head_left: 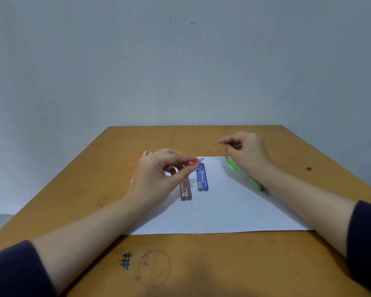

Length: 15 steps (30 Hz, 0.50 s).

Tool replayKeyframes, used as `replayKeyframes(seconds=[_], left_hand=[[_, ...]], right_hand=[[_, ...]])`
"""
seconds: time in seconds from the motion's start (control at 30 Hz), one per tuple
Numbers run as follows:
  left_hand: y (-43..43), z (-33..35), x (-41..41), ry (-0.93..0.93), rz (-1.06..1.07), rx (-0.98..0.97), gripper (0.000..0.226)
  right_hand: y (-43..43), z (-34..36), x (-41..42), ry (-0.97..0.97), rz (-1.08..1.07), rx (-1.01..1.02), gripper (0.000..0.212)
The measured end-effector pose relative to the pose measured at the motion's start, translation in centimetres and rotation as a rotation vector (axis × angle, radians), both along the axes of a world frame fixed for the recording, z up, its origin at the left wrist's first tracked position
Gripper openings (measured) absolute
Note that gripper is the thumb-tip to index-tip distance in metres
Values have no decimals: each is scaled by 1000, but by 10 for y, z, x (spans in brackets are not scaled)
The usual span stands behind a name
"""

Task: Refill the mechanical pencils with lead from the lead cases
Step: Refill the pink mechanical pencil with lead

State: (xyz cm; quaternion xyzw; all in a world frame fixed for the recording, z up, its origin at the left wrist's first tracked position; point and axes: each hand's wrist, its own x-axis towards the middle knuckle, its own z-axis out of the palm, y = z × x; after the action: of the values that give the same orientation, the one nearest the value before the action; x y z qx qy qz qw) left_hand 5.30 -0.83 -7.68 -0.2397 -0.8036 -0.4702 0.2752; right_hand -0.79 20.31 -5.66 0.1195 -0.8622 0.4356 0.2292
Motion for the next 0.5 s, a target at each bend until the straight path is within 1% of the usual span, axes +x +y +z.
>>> replayKeyframes(seconds=[0.1,0.27,0.4,0.5], left_hand=[[1,2,1,1,3,15,22],[2,0,0,2,9,22,23],[1,0,1,-5,15,27,22],[-1,1,1,2,16,15,23]], right_hand=[[-1,1,-17,-51,-40,162,21],[-9,1,-38,-164,-92,370,21],[-16,2,-51,-197,-141,456,19],[-19,-1,-62,-226,-188,483,15]])
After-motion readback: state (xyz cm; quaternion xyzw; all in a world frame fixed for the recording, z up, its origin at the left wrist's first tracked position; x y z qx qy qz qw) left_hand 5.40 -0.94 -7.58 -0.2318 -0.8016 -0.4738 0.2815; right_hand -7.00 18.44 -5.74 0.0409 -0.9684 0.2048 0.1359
